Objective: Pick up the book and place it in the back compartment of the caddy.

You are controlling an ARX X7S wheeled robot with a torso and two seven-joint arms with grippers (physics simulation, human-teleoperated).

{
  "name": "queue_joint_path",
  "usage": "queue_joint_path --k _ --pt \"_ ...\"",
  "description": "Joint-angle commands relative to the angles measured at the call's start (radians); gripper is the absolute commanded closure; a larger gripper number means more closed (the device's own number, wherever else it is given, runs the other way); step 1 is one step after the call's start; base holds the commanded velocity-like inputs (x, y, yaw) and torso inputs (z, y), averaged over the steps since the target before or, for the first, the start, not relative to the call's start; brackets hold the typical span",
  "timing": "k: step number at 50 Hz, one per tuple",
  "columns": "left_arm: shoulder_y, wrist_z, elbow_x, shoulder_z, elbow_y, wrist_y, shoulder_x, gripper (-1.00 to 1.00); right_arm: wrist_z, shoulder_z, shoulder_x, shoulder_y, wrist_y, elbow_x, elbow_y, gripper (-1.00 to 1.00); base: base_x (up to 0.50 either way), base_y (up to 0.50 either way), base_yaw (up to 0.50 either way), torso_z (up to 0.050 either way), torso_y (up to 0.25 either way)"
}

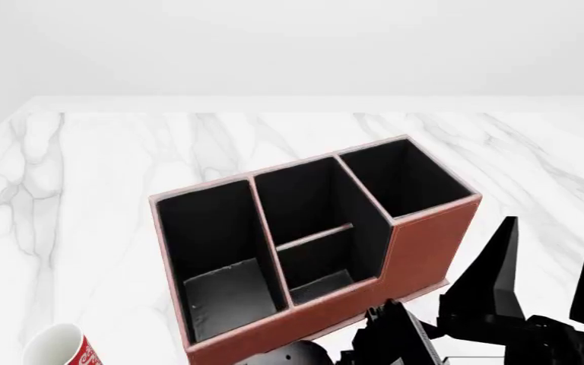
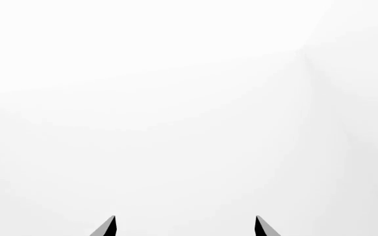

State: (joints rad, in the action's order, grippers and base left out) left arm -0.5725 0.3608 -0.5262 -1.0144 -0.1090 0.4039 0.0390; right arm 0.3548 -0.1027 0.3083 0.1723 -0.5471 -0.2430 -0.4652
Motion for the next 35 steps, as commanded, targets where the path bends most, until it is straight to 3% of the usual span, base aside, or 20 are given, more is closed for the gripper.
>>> queue_joint_path --k 1,35 --pt "-0.015 0.012 -0.013 0.004 -0.04 -0.037 -0.014 -1.0 -0.016 0.015 -0.015 -0.002 -0.002 0.02 0.007 -1.0 0.0 0.0 0.0 0.0 0.0" --pt "-0.047 -0.013 -0.074 -0.091 -0.18 -0.137 -0.027 -1.0 -0.003 0.008 -0.006 0.0 -0.002 0.021 0.002 -1.0 0.0 0.0 0.0 0.0 0.0"
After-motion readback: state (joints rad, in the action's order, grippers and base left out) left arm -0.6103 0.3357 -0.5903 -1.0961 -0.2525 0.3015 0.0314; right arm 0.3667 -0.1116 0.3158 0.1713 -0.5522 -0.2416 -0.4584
